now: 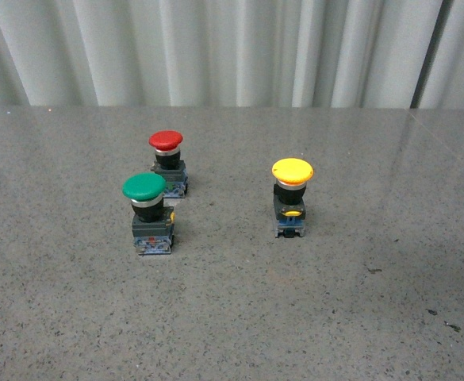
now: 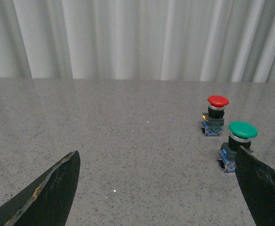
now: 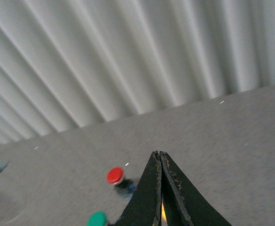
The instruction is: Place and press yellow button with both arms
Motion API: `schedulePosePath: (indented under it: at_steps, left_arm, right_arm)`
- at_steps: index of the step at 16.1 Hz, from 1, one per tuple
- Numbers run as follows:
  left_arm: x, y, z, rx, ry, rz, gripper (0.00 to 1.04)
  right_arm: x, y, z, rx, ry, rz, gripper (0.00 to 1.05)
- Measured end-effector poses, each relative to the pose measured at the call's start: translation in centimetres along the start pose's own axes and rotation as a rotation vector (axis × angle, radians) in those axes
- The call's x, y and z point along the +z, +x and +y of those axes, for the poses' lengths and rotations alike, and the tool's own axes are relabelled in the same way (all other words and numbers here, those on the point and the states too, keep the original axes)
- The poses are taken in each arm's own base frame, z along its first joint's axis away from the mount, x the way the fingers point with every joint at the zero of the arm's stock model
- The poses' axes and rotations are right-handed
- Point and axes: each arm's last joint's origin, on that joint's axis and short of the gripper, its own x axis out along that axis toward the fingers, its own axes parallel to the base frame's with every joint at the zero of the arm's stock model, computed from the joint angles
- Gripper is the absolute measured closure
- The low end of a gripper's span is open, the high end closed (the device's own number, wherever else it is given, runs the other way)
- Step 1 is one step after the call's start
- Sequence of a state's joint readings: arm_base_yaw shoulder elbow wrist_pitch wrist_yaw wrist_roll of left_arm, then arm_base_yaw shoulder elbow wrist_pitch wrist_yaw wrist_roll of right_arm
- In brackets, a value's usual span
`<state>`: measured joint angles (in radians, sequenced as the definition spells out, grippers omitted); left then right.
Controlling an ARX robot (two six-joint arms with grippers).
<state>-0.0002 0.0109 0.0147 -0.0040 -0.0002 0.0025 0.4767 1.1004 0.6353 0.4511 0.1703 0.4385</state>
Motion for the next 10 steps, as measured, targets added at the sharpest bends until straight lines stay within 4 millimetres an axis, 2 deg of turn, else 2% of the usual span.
schedulePosePath:
  at_steps: [3,4,6,8,10]
  left_arm:
    - [0.0,0.0,0.0,0.0,0.0,0.0,0.07]
    - [0.0,0.0,0.0,0.0,0.0,0.0,0.07]
    - [0.0,0.0,0.0,0.0,0.0,0.0,0.07]
    - [0.0,0.0,0.0,0.0,0.0,0.0,0.07]
    - [0.0,0.0,0.0,0.0,0.0,0.0,0.07]
  right_arm:
    - [0.1,-1.0,-0.5,-0.079,-0.047,-0.061,1.03]
    - [-0.3,-3.0,-2.2,-0.198,-0.147,-0.095,1.03]
    - [-2.8,-7.6,-7.0,-0.329,-0.342,-0.017,1.03]
    - [-4.3,-11.1,-9.3,-0.316,-0.386,0.003,1.03]
    - [-4.5,-13.1,-10.1,-0.329,-0.404,-0.082,1.03]
